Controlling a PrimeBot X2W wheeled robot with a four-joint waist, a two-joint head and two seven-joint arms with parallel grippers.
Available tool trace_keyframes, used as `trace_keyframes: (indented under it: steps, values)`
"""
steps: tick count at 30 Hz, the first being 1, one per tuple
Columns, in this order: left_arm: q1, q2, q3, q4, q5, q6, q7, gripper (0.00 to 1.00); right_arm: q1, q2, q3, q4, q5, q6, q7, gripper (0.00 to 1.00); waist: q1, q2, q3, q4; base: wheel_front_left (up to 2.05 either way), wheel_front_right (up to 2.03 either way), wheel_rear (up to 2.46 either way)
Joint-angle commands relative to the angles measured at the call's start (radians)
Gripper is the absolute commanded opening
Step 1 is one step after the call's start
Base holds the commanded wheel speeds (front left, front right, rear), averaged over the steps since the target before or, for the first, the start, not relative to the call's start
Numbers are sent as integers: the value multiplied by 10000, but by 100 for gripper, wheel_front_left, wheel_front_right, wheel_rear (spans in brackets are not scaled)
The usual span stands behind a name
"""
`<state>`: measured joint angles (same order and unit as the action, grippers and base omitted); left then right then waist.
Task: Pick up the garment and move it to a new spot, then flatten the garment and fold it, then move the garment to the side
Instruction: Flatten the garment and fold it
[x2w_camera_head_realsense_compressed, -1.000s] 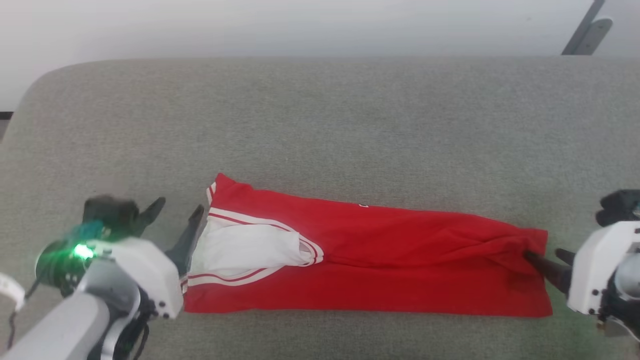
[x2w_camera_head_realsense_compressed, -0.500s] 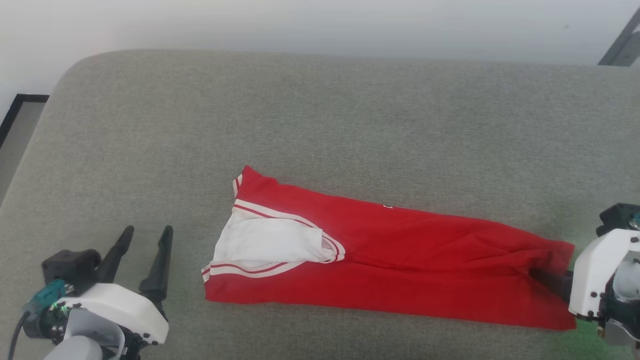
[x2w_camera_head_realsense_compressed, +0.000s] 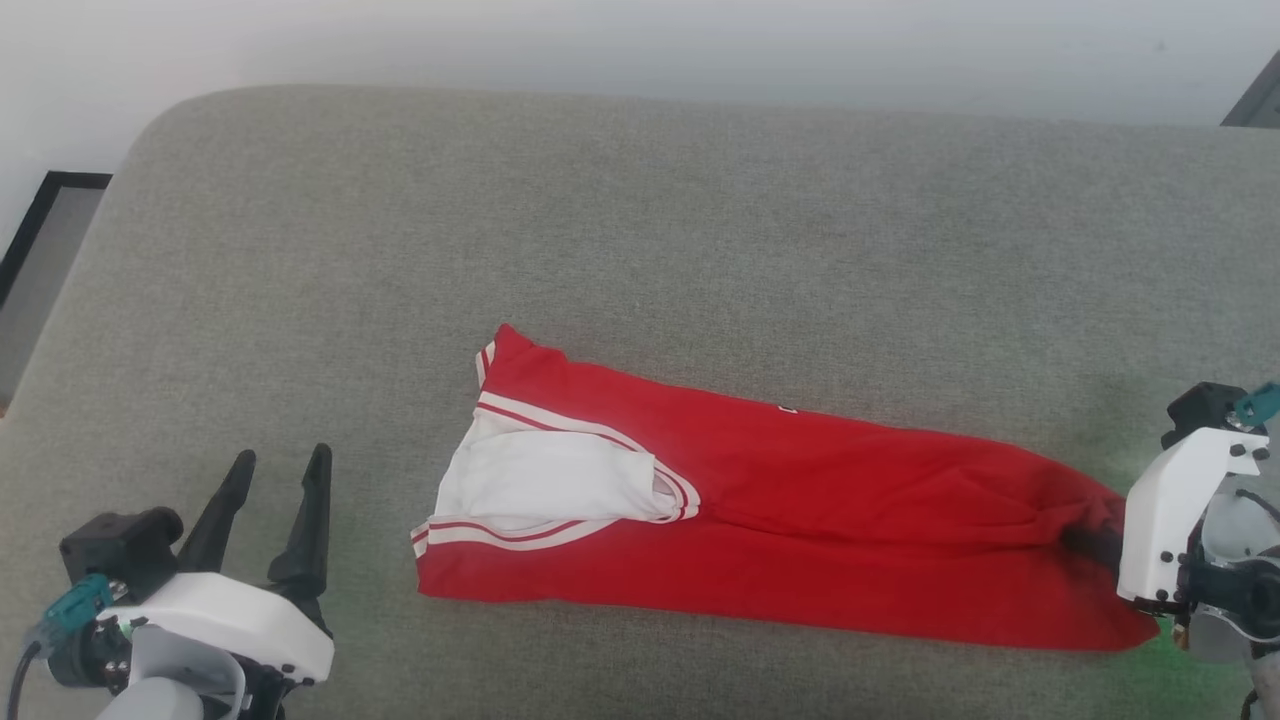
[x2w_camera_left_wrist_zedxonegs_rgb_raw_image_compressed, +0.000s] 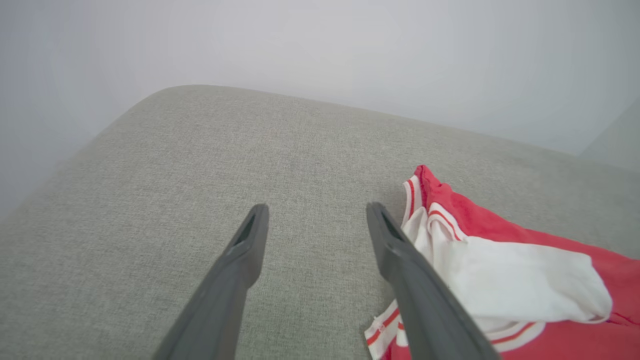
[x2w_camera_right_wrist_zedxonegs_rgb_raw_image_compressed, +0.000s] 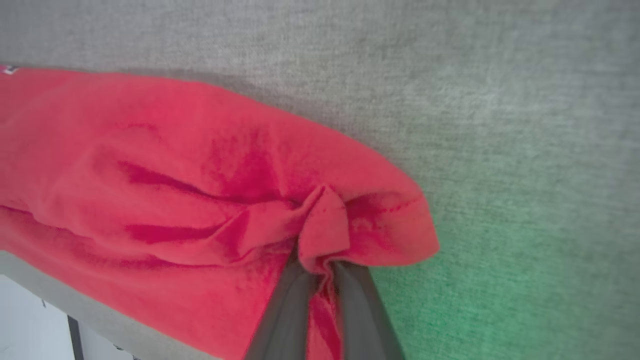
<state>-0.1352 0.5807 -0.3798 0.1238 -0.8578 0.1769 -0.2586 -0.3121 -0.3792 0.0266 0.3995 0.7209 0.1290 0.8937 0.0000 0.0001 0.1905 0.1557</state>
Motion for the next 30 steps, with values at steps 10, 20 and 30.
trace_keyframes:
  steps: [10,20,30]
  values:
    - [204,-520,573,-38,545,-294,-69,100,-244,-492,-552,-370,484,10,-188,0,0,-1,81,-425,0,0,0]
    - [-116,-783,749,-48,948,-513,-71,100,-1070,-2019,-1969,1238,141,12,-675,0,0,-1,363,-686,0,0,0]
    - [31,-912,917,-47,1028,-634,-72,100,-1214,-2322,-1002,557,453,13,-700,0,0,-1,370,-803,0,0,0]
